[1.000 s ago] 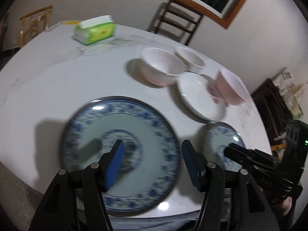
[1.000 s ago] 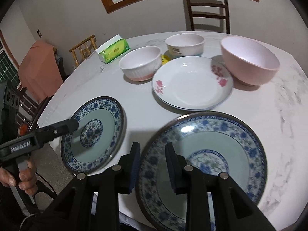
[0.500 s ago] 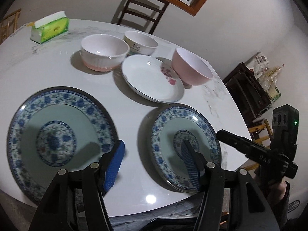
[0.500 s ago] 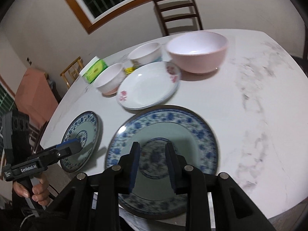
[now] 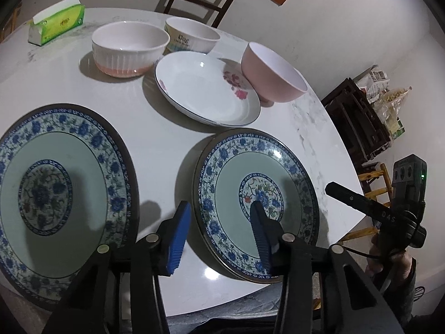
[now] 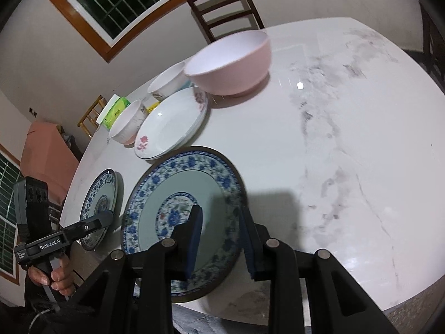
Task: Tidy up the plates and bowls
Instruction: 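Grasp the rim of the smaller blue-and-white plate with the left tool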
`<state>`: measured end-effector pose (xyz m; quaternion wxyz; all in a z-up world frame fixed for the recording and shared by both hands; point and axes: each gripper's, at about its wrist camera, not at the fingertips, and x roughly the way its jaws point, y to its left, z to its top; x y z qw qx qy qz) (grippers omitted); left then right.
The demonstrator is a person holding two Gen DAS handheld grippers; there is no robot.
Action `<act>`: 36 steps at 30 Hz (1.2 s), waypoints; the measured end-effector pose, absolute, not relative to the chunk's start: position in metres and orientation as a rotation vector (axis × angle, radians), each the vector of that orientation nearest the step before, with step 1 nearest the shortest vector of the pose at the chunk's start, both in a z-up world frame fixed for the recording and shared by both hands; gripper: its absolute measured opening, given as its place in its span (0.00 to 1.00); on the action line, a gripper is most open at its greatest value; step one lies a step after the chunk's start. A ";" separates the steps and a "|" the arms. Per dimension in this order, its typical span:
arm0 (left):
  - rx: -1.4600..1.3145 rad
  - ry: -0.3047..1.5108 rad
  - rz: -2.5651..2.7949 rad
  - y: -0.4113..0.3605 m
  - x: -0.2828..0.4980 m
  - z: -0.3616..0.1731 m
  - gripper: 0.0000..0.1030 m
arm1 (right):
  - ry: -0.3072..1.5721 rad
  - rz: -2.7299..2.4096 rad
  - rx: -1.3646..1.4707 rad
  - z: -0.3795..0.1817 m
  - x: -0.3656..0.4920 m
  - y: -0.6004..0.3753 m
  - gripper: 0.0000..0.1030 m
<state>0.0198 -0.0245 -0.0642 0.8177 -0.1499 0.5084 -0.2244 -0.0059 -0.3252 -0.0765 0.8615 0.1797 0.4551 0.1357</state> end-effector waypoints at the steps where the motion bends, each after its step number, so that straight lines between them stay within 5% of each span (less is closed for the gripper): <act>1: -0.320 1.088 -0.480 -0.024 0.020 -0.065 0.34 | 0.961 0.285 0.391 -0.080 -0.005 -0.329 0.27; 36: -0.316 1.156 -0.453 -0.027 0.038 -0.094 0.19 | 1.004 0.368 0.456 -0.118 0.015 -0.333 0.26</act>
